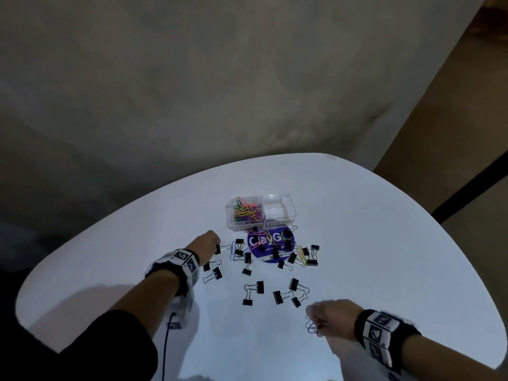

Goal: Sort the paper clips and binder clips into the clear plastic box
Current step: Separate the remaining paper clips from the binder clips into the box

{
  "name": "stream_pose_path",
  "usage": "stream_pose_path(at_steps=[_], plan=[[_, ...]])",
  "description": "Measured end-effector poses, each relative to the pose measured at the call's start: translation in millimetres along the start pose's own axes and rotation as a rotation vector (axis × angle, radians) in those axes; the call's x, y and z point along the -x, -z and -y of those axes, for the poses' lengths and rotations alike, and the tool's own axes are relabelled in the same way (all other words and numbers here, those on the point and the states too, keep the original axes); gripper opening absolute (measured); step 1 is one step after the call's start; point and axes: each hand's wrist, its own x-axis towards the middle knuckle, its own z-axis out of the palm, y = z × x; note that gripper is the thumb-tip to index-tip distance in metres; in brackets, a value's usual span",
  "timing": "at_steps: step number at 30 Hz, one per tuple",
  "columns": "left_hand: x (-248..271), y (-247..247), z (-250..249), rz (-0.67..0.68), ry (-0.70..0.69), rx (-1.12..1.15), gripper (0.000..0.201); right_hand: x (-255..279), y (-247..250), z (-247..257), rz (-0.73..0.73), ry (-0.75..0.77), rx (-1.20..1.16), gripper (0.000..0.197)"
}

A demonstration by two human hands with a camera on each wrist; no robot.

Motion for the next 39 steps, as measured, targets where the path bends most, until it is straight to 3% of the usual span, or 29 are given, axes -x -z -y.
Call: stream_pose_path(at_steps=[3,6,9,11,14,16,17,19,22,25,28,31,36,39], plan=[[-2.1,-1.0,-5.2,-0.049,0.011,0.025,0.016,-5.0,7.9,-2.7,-0.037,-0.007,-0.128,0.018],[-5.4,-1.8,-11.9,-0.145,0.041,0.03,0.031,-15.2,35.3,-5.2,-0.144,-0.102,-0.71,0.021],[-7.7,-6.7,-18.5,-0.137,0.103,0.015,0.037,-34.5,61.9,-10.7,-0.345,-0.198,-1.257,0.029],[-9.0,-10.7,-22.1,-0.086,0.102,-0.025,0.04,-47.6,76.2,-15.1,-0.412,-0.236,-1.461,0.032],[-12.0,-18.6,-23.5,-0.062,0.092,-0.036,0.034,-66.5,85.4,-25.4,-0.378,-0.215,-1.679,0.027],[-11.6,-20.8,-24.3,-0.084,0.092,-0.019,0.029,-73.9,89.7,-30.6,-0.374,-0.266,-1.636,0.036],[-11.8,-21.5,-24.2,-0.102,0.094,-0.009,0.033,-77.2,91.9,-32.3,-0.404,-0.301,-1.498,0.039],[-11.9,-21.7,-24.6,-0.119,0.098,0.003,0.031,-80.9,96.0,-29.1,-0.435,-0.356,-1.017,0.035],[-12.5,-23.1,-27.1,-0.097,0.119,-0.113,0.028,-85.0,97.0,-17.8,-0.317,-0.403,-0.348,0.012],[-15.1,-28.3,-29.0,-0.045,0.142,-0.244,0.034,-88.9,97.5,-10.0,-0.285,-0.408,-0.183,0.009],[-18.4,-32.8,-33.7,-0.015,0.161,-0.306,0.033,-92.3,98.1,-11.6,-0.235,-0.386,-0.147,0.021],[-18.7,-33.6,-37.6,0.001,0.183,-0.306,0.028,-88.9,99.1,-22.4,-0.259,-0.337,-0.325,0.03],[-15.3,-28.0,-32.6,-0.061,0.146,-0.281,0.04,-79.7,103.8,-37.7,-0.327,-0.362,-1.157,0.039],[-17.3,-24.1,-33.7,-0.028,0.155,-0.306,0.035,-80.3,106.3,-36.6,-0.281,-0.333,-1.647,0.034]])
